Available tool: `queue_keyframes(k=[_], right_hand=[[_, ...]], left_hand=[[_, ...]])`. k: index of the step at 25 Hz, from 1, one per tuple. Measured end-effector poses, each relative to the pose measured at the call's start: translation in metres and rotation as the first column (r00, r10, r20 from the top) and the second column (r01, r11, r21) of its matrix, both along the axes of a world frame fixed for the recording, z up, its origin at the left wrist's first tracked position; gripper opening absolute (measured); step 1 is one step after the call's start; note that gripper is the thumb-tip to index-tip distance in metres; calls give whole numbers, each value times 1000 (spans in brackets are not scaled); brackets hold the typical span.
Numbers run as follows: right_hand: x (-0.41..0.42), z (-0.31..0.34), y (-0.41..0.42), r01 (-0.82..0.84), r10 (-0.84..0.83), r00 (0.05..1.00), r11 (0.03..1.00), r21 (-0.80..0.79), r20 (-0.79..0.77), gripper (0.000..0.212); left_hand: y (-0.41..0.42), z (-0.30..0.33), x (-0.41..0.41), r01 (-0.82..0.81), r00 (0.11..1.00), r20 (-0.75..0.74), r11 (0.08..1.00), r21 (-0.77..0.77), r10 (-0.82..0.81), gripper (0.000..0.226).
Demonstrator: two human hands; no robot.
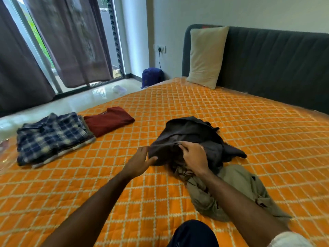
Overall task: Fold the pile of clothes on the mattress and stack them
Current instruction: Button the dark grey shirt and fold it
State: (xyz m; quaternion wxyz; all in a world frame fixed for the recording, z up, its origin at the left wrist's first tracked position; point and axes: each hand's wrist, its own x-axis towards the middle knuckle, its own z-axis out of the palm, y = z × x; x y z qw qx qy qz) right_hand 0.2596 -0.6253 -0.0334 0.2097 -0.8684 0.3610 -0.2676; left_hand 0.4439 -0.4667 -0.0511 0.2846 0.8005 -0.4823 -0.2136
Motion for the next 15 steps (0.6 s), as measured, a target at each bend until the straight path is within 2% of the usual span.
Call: queue_keyframes(k=[1, 2, 3, 4, 5, 6, 7, 8, 9, 10, 11, 12, 13, 14, 15], right_hand=[[0, 11, 19, -139, 131, 982, 989, 54, 137, 24], [-3, 19, 41, -323, 293, 931, 939, 116, 215, 26], [-7, 25, 62, -518, 469, 847, 834, 190, 251, 29], [-12, 28, 80, -655, 608, 756, 708, 265, 242, 30], [-19, 27, 89, -730, 699, 675, 588, 349, 235, 30], [-26, 25, 90, -753, 731, 633, 504, 422, 256, 28], [-32, 22, 86, -754, 701, 633, 465, 464, 328, 26], [-34, 17, 79, -727, 606, 684, 516, 454, 406, 26], [-32, 12, 69, -619, 448, 776, 673, 404, 443, 30], [-28, 3, 54, -414, 264, 872, 848, 331, 413, 43], [-27, -2, 37, -213, 96, 923, 934, 285, 374, 64], [-16, -5, 32, -124, 33, 953, 950, 288, 302, 87], [-5, -6, 30, -99, 3, 969, 921, 377, 246, 101], [4, -10, 23, -107, 13, 981, 866, 488, 193, 99], [15, -10, 22, -154, 71, 983, 822, 548, 171, 79]], left_hand=[[-6, 4, -7, -123, 930, -353, 992, -34, 103, 56], [-10, 5, -13, -257, 734, -651, 966, 1, 196, 57], [-12, 1, -15, -347, 516, -824, 937, 49, 234, 58], [-8, -7, -13, -390, 425, -878, 920, 40, 218, 57], [0, -11, -13, -423, 413, -891, 906, -3, 190, 53], [9, -16, -11, -432, 461, -872, 900, -59, 164, 49], [19, -19, -8, -443, 514, -846, 889, -119, 143, 47], [32, -16, -3, -472, 553, -822, 865, -170, 140, 46], [45, -12, 3, -519, 538, -832, 831, -199, 136, 44], [56, -6, 9, -562, 500, -859, 796, -223, 112, 40], [63, 2, 11, -598, 450, -889, 766, -236, 78, 37], [84, 15, 19, -652, 423, -904, 715, -253, 66, 34], [97, 27, 25, -683, 411, -911, 672, -287, 28, 33], [104, 38, 30, -708, 391, -920, 637, -305, -6, 34], [111, 50, 34, -730, 377, -926, 607, -313, -25, 35]])
